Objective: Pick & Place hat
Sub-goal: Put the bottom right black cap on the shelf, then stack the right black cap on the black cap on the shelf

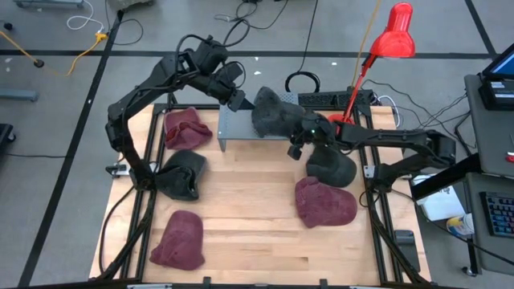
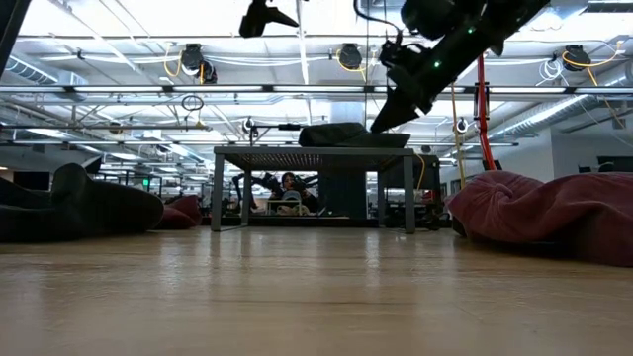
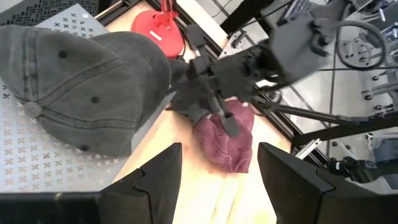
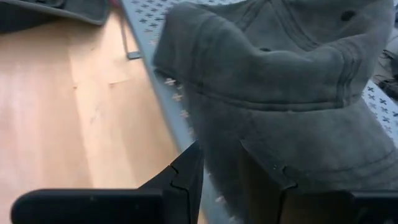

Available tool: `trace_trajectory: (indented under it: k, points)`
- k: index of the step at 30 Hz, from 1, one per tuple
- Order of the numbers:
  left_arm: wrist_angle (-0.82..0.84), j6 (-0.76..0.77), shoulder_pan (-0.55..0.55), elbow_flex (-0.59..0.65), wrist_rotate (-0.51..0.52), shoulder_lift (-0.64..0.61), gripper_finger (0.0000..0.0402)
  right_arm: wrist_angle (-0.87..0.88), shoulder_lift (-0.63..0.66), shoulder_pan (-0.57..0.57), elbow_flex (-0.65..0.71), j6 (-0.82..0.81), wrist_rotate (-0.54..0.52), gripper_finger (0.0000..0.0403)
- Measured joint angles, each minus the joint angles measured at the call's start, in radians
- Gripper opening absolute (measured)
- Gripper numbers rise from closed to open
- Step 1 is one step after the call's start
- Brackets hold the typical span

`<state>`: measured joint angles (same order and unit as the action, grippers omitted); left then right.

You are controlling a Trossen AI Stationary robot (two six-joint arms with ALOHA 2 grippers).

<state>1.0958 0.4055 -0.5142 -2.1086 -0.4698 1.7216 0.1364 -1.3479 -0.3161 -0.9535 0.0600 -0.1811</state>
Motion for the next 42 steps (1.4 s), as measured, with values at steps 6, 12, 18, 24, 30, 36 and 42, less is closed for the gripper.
trace_trajectory:
  k: [6,12,18,24,30,36,42]
  points:
    - [0.000,0.003,0.000,0.000,0.000,0.000,0.0216,-0.019,-0.011,-0.045,0.000,0.013,-0.005,0.0089]
    - [0.000,0.003,0.000,0.000,0.000,0.000,0.0216,-0.035,-0.007,-0.096,0.000,0.023,-0.002,0.0089]
    - [0.000,0.080,0.000,0.000,-0.001,0.000,0.0216,-0.046,0.015,-0.093,0.000,0.057,0.002,0.0089]
    - [0.000,0.111,0.000,0.000,-0.008,0.000,0.0216,-0.038,0.118,-0.030,0.000,-0.014,0.001,0.0089]
    - [0.009,0.112,0.016,0.000,-0.028,0.000,0.0216,0.160,0.269,0.049,0.000,-0.224,0.000,0.0097]
    - [0.008,0.109,0.046,0.000,-0.028,0.000,0.0216,0.424,0.392,0.104,0.000,-0.470,-0.001,0.0143]
    - [0.008,0.109,0.066,0.000,-0.027,0.000,0.0216,0.638,0.456,0.122,0.000,-0.666,-0.001,0.0179]
